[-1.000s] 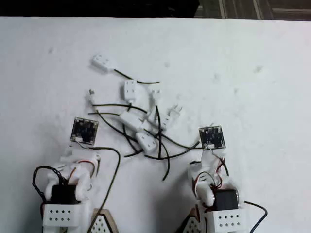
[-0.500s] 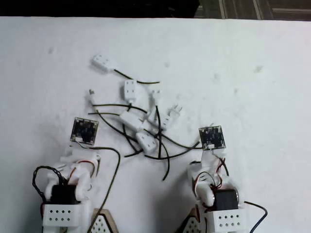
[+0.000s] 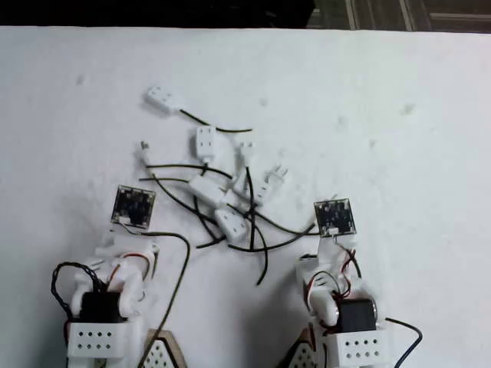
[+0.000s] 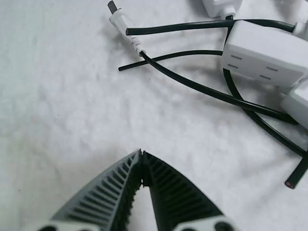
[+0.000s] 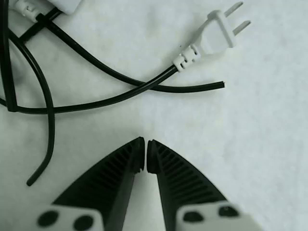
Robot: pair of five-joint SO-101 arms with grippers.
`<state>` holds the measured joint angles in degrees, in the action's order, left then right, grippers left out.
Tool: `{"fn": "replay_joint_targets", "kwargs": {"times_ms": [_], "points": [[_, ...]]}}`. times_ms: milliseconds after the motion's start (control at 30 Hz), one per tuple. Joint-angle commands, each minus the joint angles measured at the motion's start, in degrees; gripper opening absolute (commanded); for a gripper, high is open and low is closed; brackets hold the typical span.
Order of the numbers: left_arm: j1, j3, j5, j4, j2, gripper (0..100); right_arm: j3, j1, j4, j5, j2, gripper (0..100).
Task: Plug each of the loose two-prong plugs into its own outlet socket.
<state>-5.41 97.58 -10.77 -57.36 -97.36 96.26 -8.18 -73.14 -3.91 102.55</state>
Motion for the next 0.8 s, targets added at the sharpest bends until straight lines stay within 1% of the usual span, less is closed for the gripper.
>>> {"fn": "replay_joint_targets", "kwargs": {"times_ms": [0,467,533,667,767], "points": [[-0.6,-0.2,0.7,0.0,-0.4,2,0.6,0.3,0.6,0.3,0.6,1.8],[-0.3,-0.2,0.9,-0.1,-0.4,2,0.6,0.3,0.6,0.3,0.6,1.8],[-0.3,-0.2,0.9,-1.8,-0.4,2,0.6,0.3,0.6,0.3,0.6,1.8],[-0.3,-0.2,0.8,-8.2,-0.5,2,0.6,0.3,0.6,0.3,0.6,1.8],[1.5,-0.2,0.5,-6.1,-0.5,2,0.6,0.3,0.6,0.3,0.6,1.8]]}}
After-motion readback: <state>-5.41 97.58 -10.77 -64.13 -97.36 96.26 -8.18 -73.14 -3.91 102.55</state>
